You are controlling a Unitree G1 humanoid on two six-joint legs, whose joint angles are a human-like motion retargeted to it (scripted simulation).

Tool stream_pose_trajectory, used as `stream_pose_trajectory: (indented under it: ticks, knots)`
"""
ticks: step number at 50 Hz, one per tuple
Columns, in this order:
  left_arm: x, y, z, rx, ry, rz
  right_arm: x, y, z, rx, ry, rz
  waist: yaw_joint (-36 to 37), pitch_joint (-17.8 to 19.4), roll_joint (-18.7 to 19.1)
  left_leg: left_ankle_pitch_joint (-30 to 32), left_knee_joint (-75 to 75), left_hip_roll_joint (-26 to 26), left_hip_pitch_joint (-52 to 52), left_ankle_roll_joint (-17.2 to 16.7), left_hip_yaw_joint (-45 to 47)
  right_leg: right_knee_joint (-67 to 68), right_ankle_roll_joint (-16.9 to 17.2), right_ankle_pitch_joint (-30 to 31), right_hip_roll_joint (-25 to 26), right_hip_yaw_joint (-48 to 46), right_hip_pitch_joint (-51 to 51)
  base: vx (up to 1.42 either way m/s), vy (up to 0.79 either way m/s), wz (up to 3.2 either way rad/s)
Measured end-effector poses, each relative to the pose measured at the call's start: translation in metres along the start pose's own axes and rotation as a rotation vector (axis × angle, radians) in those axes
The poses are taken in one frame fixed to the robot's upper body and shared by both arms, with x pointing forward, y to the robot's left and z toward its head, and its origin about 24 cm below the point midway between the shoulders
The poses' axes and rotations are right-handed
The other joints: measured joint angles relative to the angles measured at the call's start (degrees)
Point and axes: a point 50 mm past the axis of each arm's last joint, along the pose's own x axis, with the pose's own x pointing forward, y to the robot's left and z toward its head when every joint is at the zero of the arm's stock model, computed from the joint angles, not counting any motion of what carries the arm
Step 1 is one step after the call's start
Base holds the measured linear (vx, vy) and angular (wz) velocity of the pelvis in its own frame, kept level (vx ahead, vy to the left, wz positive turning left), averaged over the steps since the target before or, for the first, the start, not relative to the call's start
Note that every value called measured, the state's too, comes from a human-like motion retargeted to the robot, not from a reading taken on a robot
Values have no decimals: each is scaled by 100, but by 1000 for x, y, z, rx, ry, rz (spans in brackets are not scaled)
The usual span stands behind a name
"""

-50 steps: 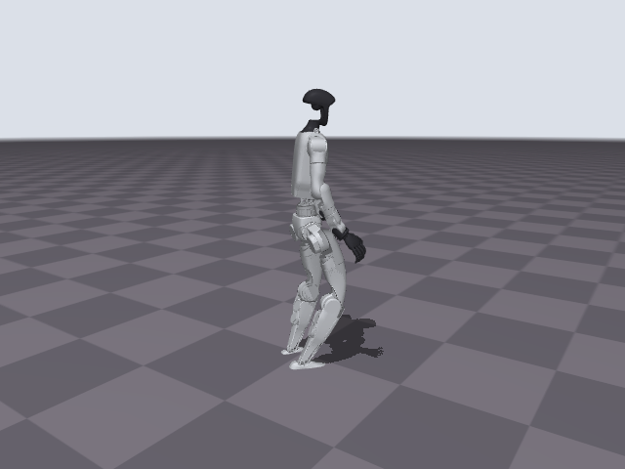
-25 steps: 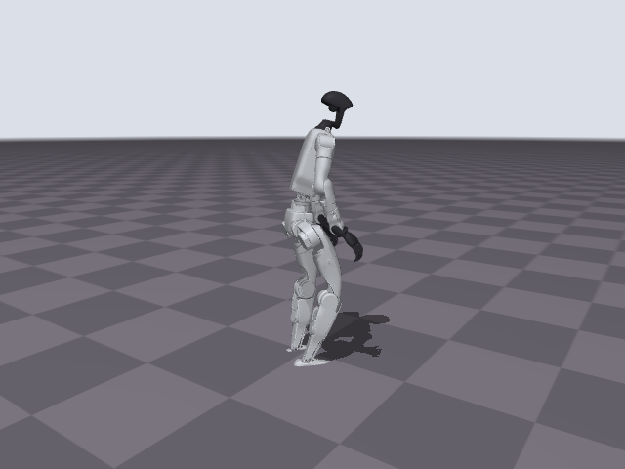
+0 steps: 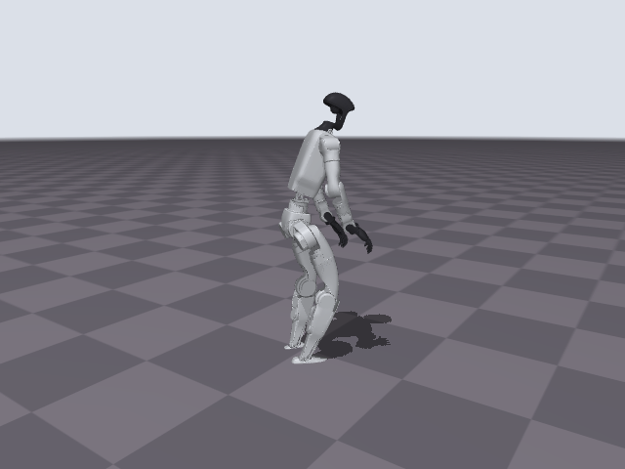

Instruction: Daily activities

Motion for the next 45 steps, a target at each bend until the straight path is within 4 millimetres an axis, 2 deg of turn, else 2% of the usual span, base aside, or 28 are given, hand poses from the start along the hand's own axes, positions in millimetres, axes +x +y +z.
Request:
stream_pose_trajectory:
  ticks: [3,6,10,13,17,20,22,24,27,31,33,35,37,40,43,45]
  knots:
    - [7,13,15,1,-67,28,5,-4,9,33,-21,-14,80,-5,42,-38,102,27,21,-22,-16,-14,-27,-38,22,-12,78,2,-6,-3]
    - [13,35,35,-34,-153,99,7,-6,18,92,-37,-11,165,-16,86,-77,219,56,80,-44,-38,-46,-46,-75,47,-28,212,1,-3,-1]
    - [14,80,69,-138,-302,258,7,-9,30,221,-62,-1,271,-16,139,-157,428,114,198,-69,-83,-110,-58,-118,102,-57,467,0,0,0]
    - [6,120,88,-240,-402,408,5,-15,40,343,-95,6,331,27,168,-248,657,182,298,-92,-129,-153,-76,-151,165,-88,704,0,0,0]
    - [-12,162,96,-371,-479,595,-1,-26,48,505,-133,6,376,146,205,-403,1041,303,415,-122,-207,-195,-111,-199,278,-136,1032,0,0,0]
    - [-24,177,90,-460,-485,691,-7,-38,50,627,-155,-17,395,267,239,-526,1364,407,483,-147,-270,-215,-131,-234,375,-171,1265,2,-1,-3]
    - [-32,178,79,-508,-458,716,-10,-56,52,724,-187,-56,397,436,304,-588,1486,499,632,-171,-340,-457,-149,-163,511,-194,1582,6,-2,-16]
    - [-35,164,67,-535,-413,689,-14,-76,61,833,-248,-113,413,499,325,-686,1702,533,647,-191,-414,-447,-163,-182,577,-173,1692,7,-2,-26]
    - [-40,133,48,-527,-332,584,-27,-127,86,998,-452,-243,419,556,378,-828,1916,541,717,-210,-529,-478,-185,-188,682,-101,1843,8,-1,-36]
    - [-49,94,27,-457,-260,406,-71,-214,128,1153,-884,-466,416,556,420,-889,1828,495,973,-144,-523,-653,-210,-158,740,34,2044,9,0,-35]
    - [-52,81,23,-428,-249,345,-93,-239,140,1195,-1048,-541,411,522,471,-971,1820,484,1083,-92,-501,-603,-209,-209,740,69,2088,7,2,-19]
    - [-51,85,24,-393,-271,332,-106,-255,144,1225,-1141,-595,423,516,434,-964,1578,394,1271,-37,-463,-697,-186,-210,677,88,2194,3,2,-3]
    - [-51,97,32,-391,-318,369,-101,-250,139,1251,-1102,-591,417,505,476,-1062,1648,393,1342,-15,-461,-531,-178,-305,649,56,2222,0,0,0]
    - [-49,136,51,-404,-428,495,-69,-224,117,1281,-876,-524,454,518,448,-1047,1419,287,1553,-6,-460,-547,-134,-335,534,-28,2366,1,5,24]
    - [-54,170,68,-451,-522,640,-33,-165,81,1326,-536,-367,509,508,455,-1035,1287,241,1695,-33,-480,-575,-80,-320,464,-135,2495,-1,6,27]
    - [-58,182,75,-487,-560,702,-25,-126,64,1362,-367,-259,542,502,467,-1038,1271,227,1735,-42,-495,-563,-61,-315,433,-192,2539,0,3,11]
